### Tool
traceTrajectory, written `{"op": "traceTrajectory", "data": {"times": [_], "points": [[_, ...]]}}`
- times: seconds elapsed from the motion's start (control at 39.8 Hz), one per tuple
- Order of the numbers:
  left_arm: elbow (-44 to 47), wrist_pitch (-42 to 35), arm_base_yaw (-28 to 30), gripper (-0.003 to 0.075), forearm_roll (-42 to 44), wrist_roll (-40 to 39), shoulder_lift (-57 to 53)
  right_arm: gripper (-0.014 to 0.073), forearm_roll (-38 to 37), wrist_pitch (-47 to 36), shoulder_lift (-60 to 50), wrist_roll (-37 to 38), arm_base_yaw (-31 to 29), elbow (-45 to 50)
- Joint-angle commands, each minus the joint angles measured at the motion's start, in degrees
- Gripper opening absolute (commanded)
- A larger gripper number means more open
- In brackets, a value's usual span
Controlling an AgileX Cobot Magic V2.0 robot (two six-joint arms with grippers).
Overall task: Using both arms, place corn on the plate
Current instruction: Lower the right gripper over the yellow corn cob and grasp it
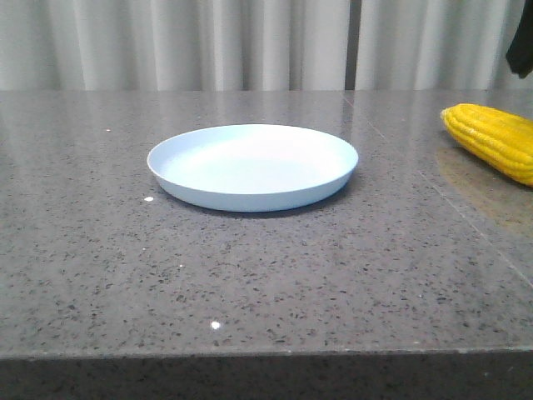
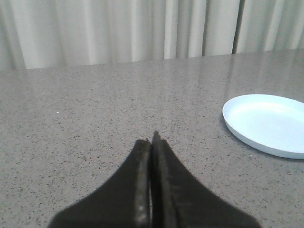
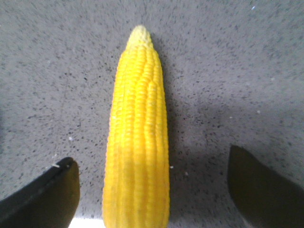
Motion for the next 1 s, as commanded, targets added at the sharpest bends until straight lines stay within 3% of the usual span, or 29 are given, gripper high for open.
{"op": "traceTrajectory", "data": {"times": [0.0,0.38,0.48,0.63,0.73,0.98], "points": [[-1.4,-5.1,-0.2,-0.0020,0.2,-0.7,0.7,0.0652,0.6,-1.6,2.8,-0.6,1.2,-4.3],[-1.4,-5.1,-0.2,-0.0020,0.2,-0.7,0.7,0.0634,1.0,-1.2,12.4,-0.6,1.6,-6.7],[-1.4,-5.1,-0.2,-0.0020,0.2,-0.7,0.7,0.0507,1.0,0.3,12.5,-0.6,1.6,-6.7],[-1.4,-5.1,-0.2,-0.0020,0.2,-0.7,0.7,0.0249,1.0,1.2,12.3,-0.6,1.6,-6.7],[-1.4,-5.1,-0.2,-0.0020,0.2,-0.7,0.7,0.0141,1.0,1.4,12.1,-0.6,1.6,-6.7],[-1.4,-5.1,-0.2,-0.0020,0.2,-0.7,0.7,0.0120,3.4,1.5,7.3,0.1,2.2,-7.8]]}}
